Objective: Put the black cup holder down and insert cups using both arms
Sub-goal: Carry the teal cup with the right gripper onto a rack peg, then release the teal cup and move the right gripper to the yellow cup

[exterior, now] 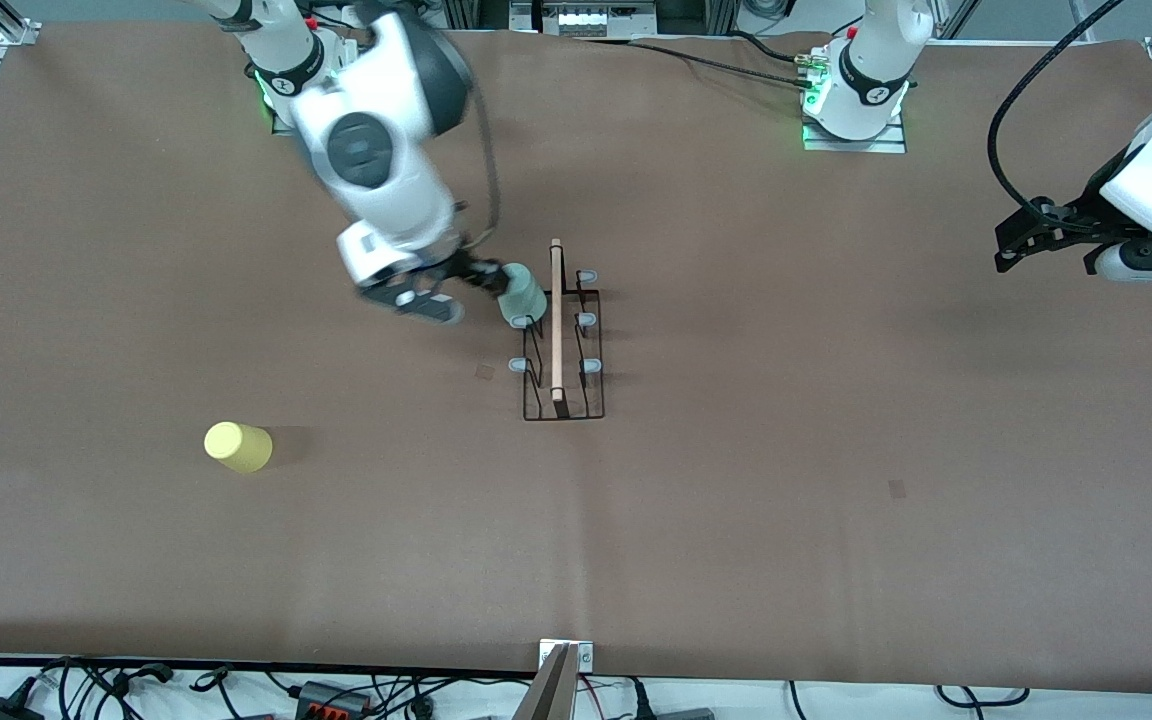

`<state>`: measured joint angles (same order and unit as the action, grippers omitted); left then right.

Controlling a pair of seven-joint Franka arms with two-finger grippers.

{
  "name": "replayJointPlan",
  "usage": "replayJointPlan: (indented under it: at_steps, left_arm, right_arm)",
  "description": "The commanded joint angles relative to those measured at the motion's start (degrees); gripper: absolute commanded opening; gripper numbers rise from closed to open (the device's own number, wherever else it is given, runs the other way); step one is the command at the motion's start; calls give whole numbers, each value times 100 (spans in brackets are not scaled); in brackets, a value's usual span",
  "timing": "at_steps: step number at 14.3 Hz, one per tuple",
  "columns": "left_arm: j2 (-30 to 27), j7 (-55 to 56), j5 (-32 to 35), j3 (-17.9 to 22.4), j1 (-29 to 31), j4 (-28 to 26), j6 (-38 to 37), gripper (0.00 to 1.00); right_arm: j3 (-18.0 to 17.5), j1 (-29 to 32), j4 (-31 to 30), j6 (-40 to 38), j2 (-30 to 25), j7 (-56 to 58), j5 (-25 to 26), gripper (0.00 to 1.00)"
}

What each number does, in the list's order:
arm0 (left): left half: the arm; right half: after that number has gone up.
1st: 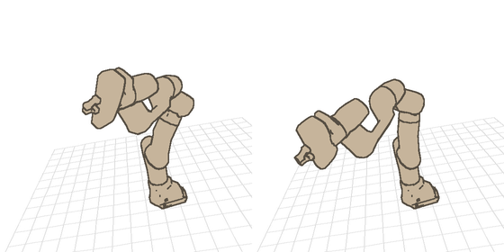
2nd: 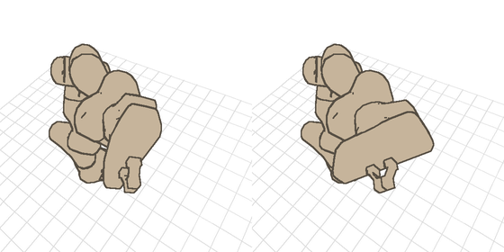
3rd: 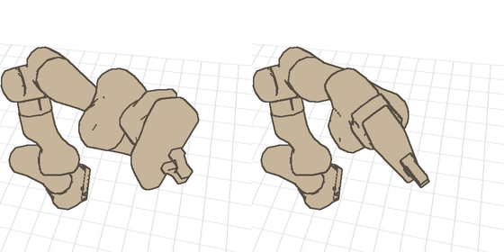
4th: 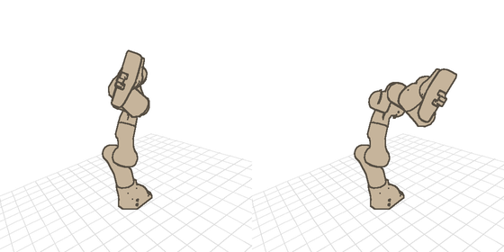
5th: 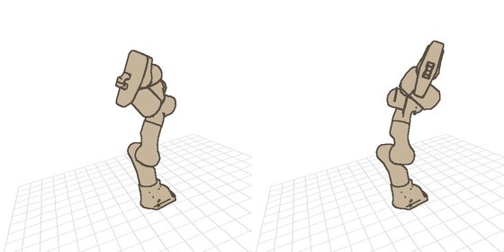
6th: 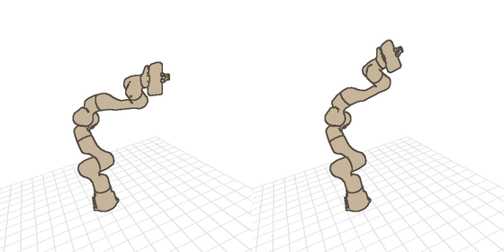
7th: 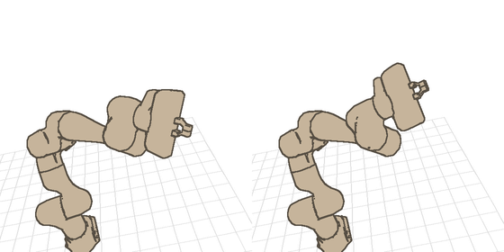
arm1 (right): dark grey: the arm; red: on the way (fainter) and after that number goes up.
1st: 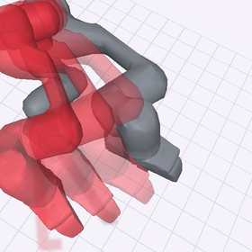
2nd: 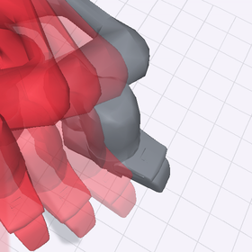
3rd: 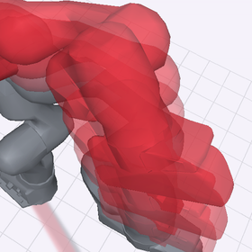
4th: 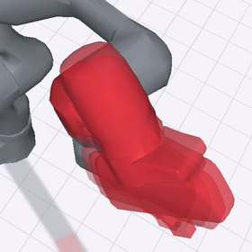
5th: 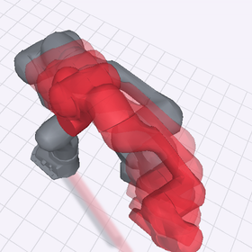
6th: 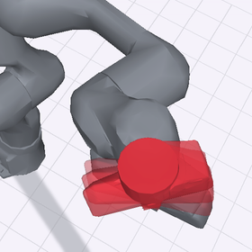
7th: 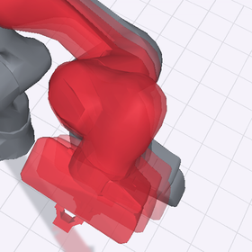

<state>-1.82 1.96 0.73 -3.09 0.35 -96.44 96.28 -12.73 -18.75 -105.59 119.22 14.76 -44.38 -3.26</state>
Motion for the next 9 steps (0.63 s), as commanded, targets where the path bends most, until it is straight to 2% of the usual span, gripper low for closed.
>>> replayJointPlan:
  at_steps: [1, 5, 9]
  left_arm:
    - [6, -47, -73, 19, -17, 82, -57, 100]
    - [15, -73, -73, 27, -17, 82, -57, 100]
    - [15, -73, -73, 10, -17, 82, -48, 100]
  right_arm:
    - [-37, 844, -111, -40, -44, 1375, 123, 100]
    - [252, 1584, -103, 319, 289, 2835, 895, 100]
    - [376, 2120, -103, 1031, 773, 3646, 950, 100]
